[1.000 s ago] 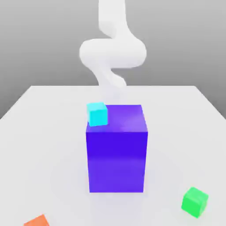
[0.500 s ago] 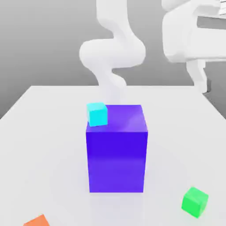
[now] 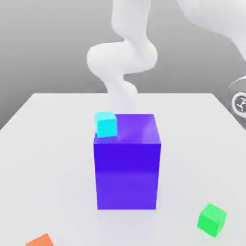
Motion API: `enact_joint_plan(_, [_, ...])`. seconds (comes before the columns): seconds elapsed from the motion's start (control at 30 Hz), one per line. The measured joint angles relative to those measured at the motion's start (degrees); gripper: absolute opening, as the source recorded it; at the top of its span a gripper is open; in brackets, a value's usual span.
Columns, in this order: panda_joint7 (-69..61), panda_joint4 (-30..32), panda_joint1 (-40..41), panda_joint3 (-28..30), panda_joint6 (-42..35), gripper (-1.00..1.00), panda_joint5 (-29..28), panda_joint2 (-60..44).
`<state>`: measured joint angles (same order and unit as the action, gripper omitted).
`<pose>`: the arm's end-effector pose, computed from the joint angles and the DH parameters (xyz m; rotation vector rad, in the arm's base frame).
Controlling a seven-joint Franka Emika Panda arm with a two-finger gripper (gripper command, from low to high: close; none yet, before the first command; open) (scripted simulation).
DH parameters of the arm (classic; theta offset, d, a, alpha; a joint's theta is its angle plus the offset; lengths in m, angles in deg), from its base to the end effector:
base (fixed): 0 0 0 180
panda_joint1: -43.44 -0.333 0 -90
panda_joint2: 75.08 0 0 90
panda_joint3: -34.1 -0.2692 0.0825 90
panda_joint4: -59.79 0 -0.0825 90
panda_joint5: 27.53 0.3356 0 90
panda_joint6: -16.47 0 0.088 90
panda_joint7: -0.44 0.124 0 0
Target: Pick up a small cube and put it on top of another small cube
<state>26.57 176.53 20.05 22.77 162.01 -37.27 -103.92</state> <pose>0.4504 0.3143 0.1800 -3.1087 -0.4146 -0.0208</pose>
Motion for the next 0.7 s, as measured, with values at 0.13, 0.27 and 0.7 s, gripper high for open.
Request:
enact_joint_plan(0.13, [0.99,-1.92,-1.79,1.64,5.14,-1.0,-2.11,-7.89])
enact_joint_plan(0.27, [0.94,-1.92,-1.79,1.62,5.12,-1.0,-2.05,-7.89])
enact_joint_plan(0.7, [-11.87,11.7,4.68,-0.96,0.79,-1.0,0.61,10.09])
